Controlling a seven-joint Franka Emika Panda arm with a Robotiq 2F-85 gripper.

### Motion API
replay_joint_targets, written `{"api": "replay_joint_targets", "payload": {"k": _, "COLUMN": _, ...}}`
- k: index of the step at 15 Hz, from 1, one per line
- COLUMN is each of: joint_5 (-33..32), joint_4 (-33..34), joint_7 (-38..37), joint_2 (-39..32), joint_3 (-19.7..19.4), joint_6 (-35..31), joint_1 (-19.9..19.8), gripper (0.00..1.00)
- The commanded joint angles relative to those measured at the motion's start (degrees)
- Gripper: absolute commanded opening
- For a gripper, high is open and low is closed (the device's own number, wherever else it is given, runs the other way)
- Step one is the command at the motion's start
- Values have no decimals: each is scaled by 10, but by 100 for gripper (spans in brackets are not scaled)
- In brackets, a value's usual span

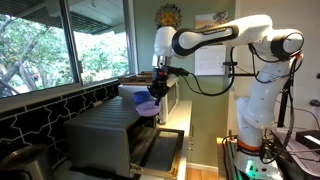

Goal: Pour the contents of the blue cup into the purple bowl and then put the purple bowl in the microwave on the left

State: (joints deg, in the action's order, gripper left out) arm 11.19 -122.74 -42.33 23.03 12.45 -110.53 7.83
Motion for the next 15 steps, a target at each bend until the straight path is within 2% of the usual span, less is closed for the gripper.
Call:
{"api": "replay_joint_targets", "payload": {"k": 1, "joint_5": 27, "joint_4": -69, "joint_7": -29, "joint_2": 59, "joint_3": 8, "joint_6": -7, "joint_1": -3, "gripper": 1}}
{"api": "replay_joint_targets", "payload": {"k": 7, "joint_5": 36, "joint_4": -124, "joint_7": -117, "joint_2": 87, "joint_3": 21, "joint_6": -6, "joint_1": -11, "gripper": 1}}
{"api": "replay_joint_targets", "payload": {"k": 11, "joint_5": 29, "joint_4": -145, "joint_7": -225, "joint_2": 84, "joint_3": 36, "joint_6": -30, "joint_1": -27, "gripper": 1}}
{"api": "replay_joint_targets", "payload": {"k": 15, "joint_5": 24, "joint_4": -158, "joint_7": -295, "joint_2": 74, "joint_3": 41, "joint_6": -65, "joint_1": -30, "gripper": 1}}
